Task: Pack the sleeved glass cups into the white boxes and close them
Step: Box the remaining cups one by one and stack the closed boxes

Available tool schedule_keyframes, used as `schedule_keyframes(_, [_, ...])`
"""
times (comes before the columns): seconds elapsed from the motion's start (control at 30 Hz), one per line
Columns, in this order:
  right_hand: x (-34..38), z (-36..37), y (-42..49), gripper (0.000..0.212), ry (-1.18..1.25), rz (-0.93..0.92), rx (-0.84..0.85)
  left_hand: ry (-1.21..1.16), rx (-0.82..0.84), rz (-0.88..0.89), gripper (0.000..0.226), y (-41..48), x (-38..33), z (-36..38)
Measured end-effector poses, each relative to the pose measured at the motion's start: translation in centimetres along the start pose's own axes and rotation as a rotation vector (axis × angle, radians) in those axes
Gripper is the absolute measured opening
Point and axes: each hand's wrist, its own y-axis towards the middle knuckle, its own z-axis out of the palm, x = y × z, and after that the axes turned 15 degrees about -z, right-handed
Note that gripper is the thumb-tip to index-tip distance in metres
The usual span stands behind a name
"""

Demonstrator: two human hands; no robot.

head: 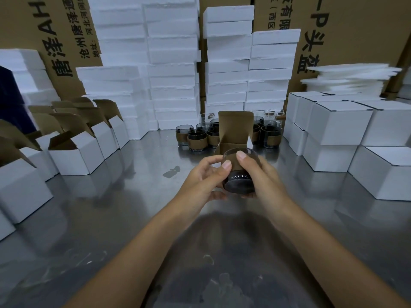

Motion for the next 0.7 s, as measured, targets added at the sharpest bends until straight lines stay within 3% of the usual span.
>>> schedule_keyframes(0.1, [0.23,0.16,-0.35,0.045,-0.034,-0.147,-0.027,-0.065,-0.033,0.059,0.061,0.18,-0.03,-0.27])
schedule_keyframes(0.27, [0.39,0.13,-0.8,0.08,-0.131,-0.3,-0.037,-0.058,-0.042,0.11,0.038,0.58,0.03,-0.62])
schedule_keyframes(0.5, [0.0,-0.11,-0.63,0.081,-0.237,-0.379,-0.038,-0.112,0.033,0.15,0.028,0.82,0.04,-0.7])
schedule_keyframes(0.7, [-0.12,-0.14,-0.65,0.077,-0.269,-0.414,-0.052,0.007,-0.129,0.182,0.021,0.85,0.13,-0.32])
